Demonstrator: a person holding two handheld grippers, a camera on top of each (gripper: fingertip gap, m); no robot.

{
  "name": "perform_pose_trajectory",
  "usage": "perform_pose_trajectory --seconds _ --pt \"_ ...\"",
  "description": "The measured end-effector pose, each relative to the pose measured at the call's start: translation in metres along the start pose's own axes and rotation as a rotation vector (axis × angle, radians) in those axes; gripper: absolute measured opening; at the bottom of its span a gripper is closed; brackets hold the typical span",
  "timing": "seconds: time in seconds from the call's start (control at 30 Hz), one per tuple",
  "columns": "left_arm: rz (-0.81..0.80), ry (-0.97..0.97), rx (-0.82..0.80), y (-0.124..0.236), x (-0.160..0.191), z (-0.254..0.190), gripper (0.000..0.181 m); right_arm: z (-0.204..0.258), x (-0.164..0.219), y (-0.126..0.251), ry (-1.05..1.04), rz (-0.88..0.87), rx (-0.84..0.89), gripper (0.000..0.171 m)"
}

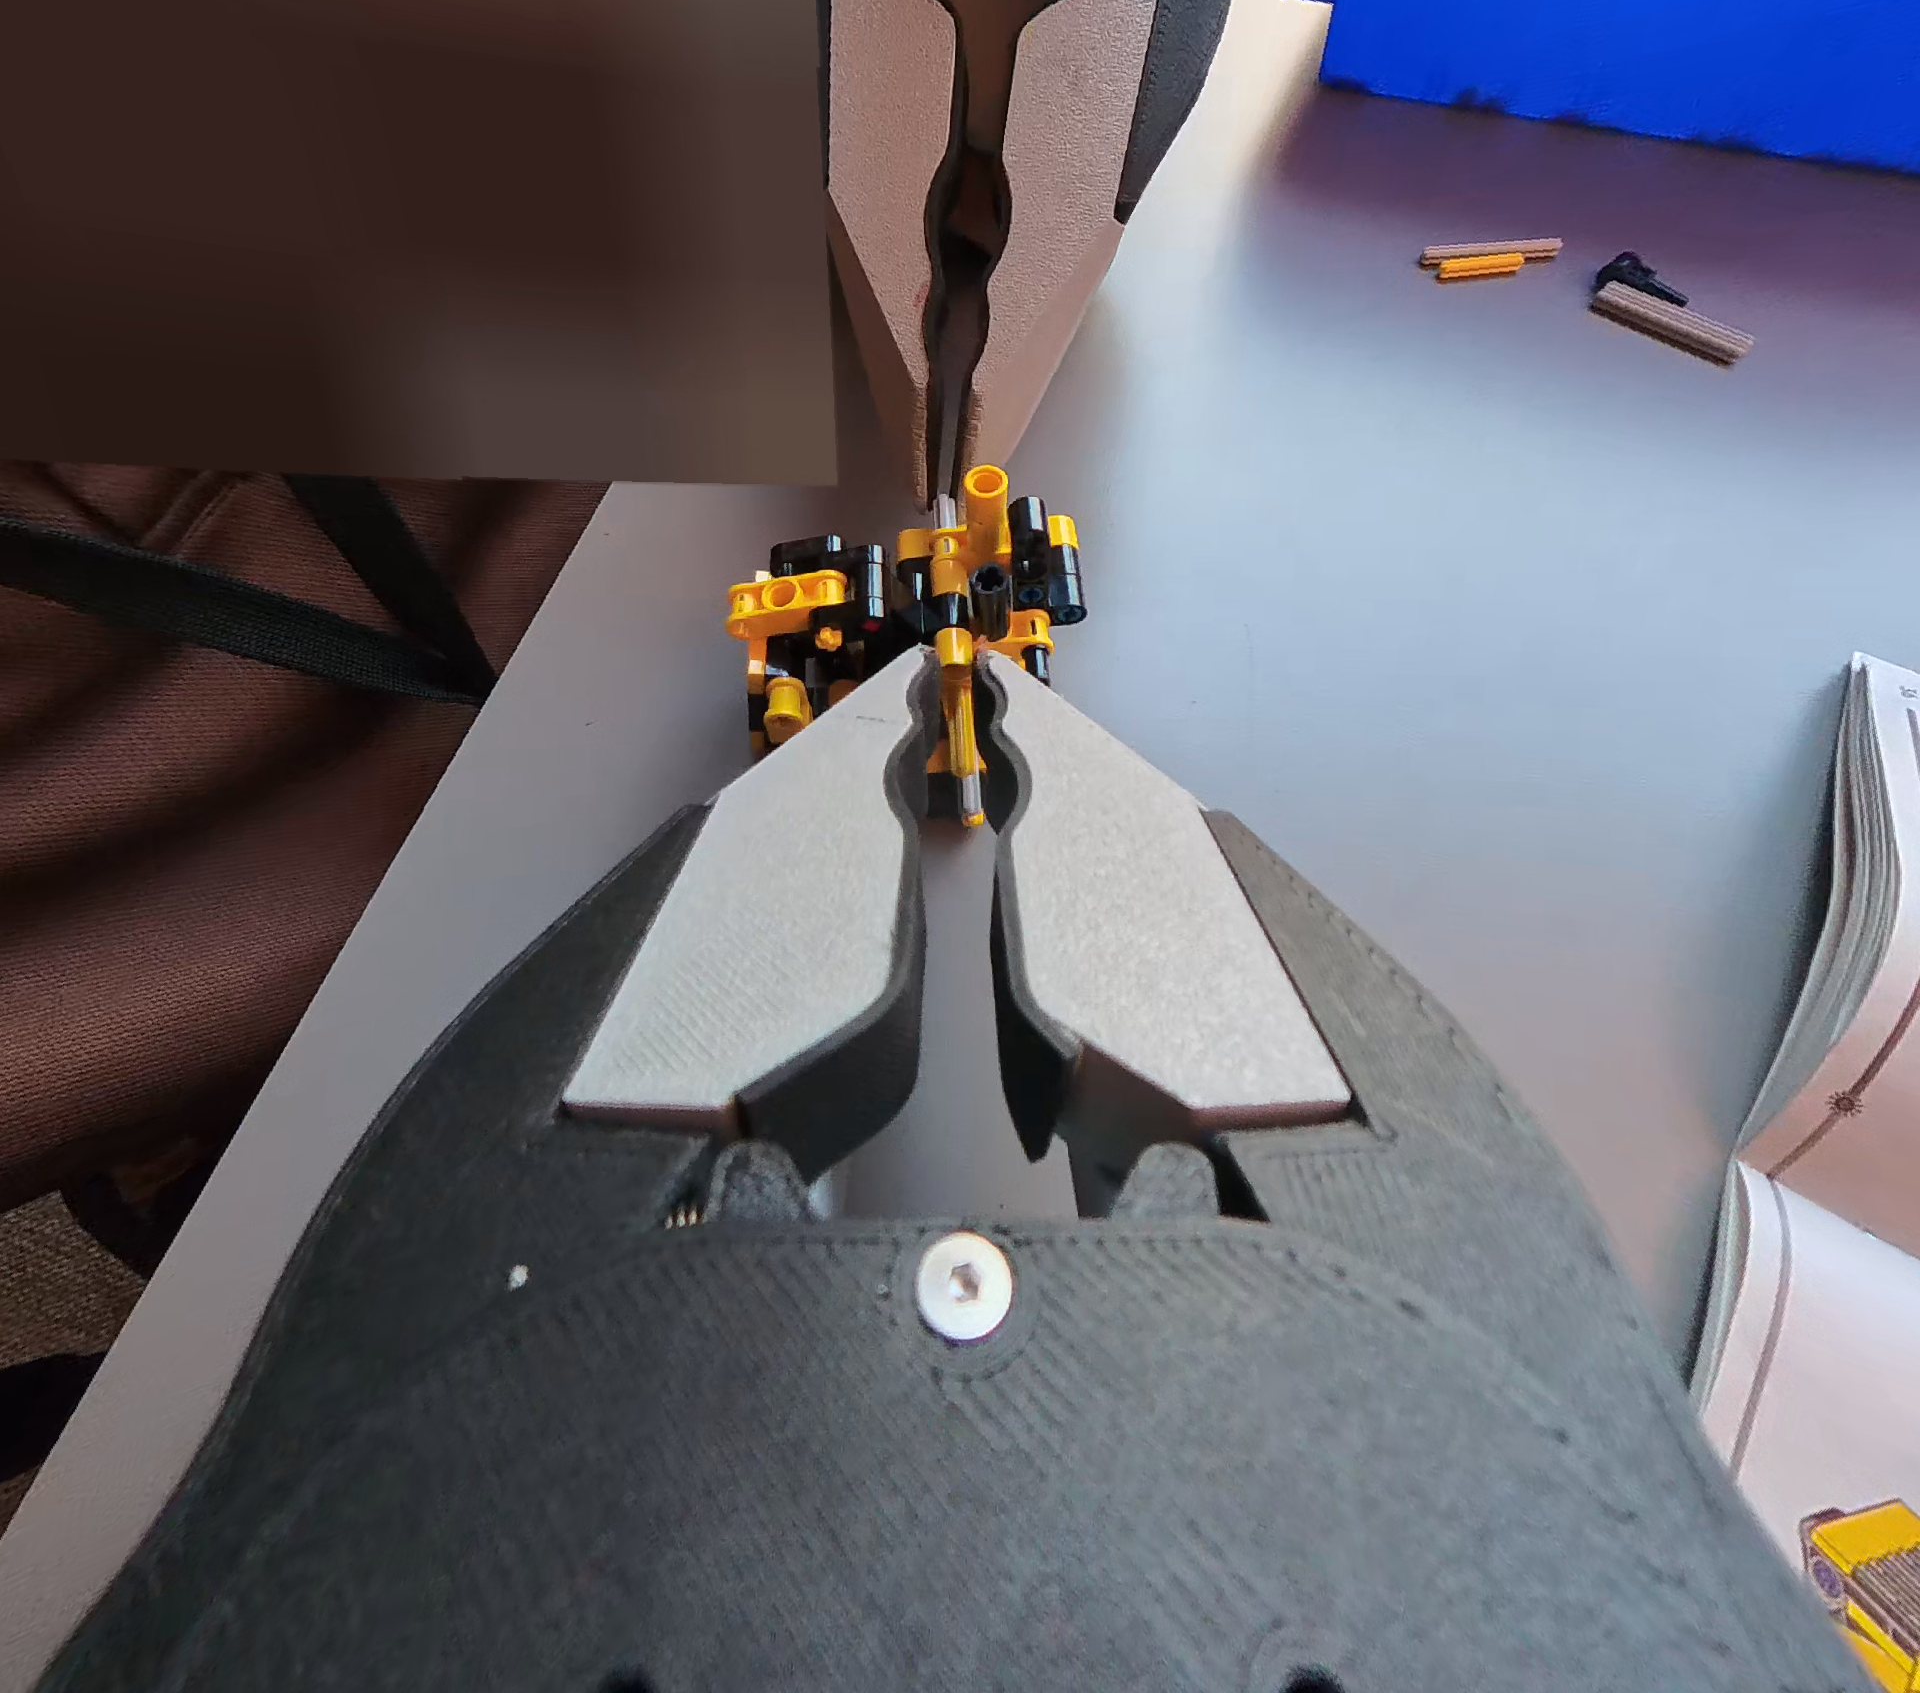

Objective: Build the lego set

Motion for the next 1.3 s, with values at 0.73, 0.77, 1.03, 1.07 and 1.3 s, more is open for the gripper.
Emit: perform_pose_trajectory --seconds 0.73,0.77,1.03,1.07,1.3 --pt "-0.061 0.043 -0.077 0.0043 -0.0006 -0.0049 0.000 0.0034 -0.0024 -0.0005 -0.001 0.028 0.033 0.002" --pt "-0.056 0.040 -0.076 0.0037 -0.0005 -0.0050 0.000 0.0034 -0.0024 -0.0005 -0.001 0.028 0.033 0.002" --pt "-0.032 0.022 -0.095 0.0028 0.0013 -0.0068 0.002 0.0031 -0.0022 -0.0008 -0.008 0.023 0.029 0.001" --pt "-0.032 0.019 -0.097 0.0027 0.0012 -0.0070 0.000 0.0031 -0.0023 -0.0011 -0.007 0.022 0.029 0.001" --pt "-0.028 0.005 -0.091 0.0018 0.0006 -0.0069 0.000 0.0029 -0.0026 -0.0018 -0.006 0.023 0.024 0.001"
Point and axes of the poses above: each gripper's, where its closed fingertips meet, y back along the fingers, x out of its underside, z = x × y across the jaws, the point moved 9 cm from there along y, back along the fingers, and after that the axes turned 7 degrees about y, right-handed, at the moved point
